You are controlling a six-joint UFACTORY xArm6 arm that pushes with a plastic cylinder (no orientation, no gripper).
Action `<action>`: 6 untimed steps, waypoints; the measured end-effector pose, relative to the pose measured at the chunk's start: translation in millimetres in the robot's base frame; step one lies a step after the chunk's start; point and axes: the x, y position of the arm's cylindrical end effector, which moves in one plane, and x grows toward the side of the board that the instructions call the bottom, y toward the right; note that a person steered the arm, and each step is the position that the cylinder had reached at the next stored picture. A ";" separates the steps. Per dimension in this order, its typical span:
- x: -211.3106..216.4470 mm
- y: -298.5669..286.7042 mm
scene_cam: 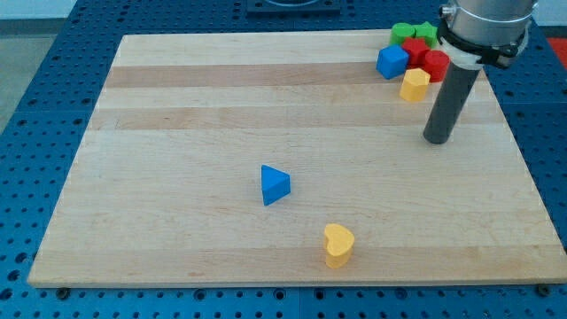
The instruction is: Push the hexagon into the cube and red star
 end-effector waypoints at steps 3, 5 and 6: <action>-142.8 -0.1; -63.9 -3.3; 20.9 -12.6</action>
